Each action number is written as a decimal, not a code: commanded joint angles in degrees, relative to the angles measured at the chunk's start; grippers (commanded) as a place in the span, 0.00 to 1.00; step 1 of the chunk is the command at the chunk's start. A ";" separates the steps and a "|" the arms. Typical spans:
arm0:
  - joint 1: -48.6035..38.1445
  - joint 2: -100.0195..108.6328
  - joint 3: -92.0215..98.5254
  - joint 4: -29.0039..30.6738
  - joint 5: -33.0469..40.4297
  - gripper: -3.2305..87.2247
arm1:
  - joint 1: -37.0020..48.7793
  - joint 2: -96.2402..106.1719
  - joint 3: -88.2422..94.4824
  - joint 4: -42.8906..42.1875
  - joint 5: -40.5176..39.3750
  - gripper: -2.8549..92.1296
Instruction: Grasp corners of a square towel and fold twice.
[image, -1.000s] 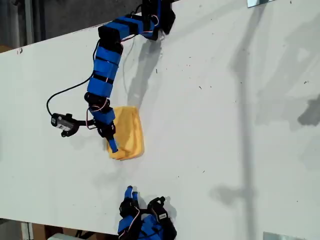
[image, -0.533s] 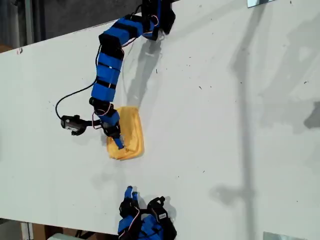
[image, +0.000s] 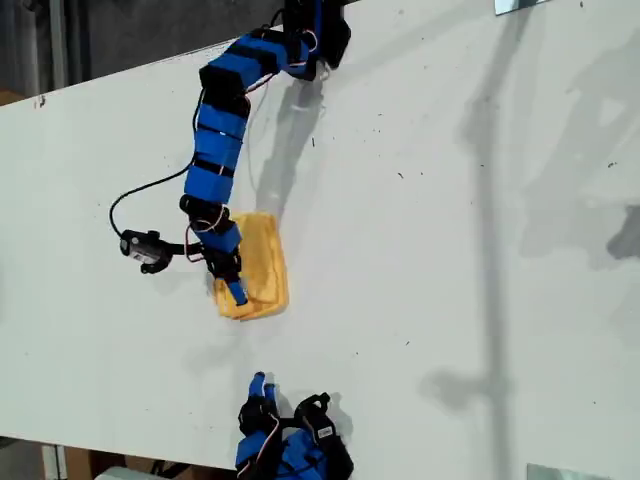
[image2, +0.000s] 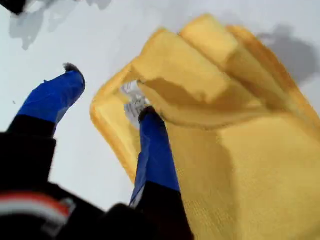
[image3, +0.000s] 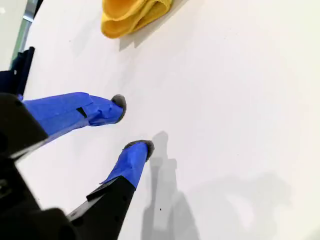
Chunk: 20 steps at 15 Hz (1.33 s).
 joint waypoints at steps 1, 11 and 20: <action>-0.35 0.35 -0.18 0.70 0.09 0.17 | 0.26 6.50 -1.93 -0.88 -0.35 0.29; -0.62 0.35 -0.18 0.70 0.18 0.17 | -0.79 10.63 -1.76 -4.04 -5.01 0.03; -0.35 0.35 -0.18 0.70 0.35 0.17 | -2.72 8.79 -0.53 -8.53 2.37 0.26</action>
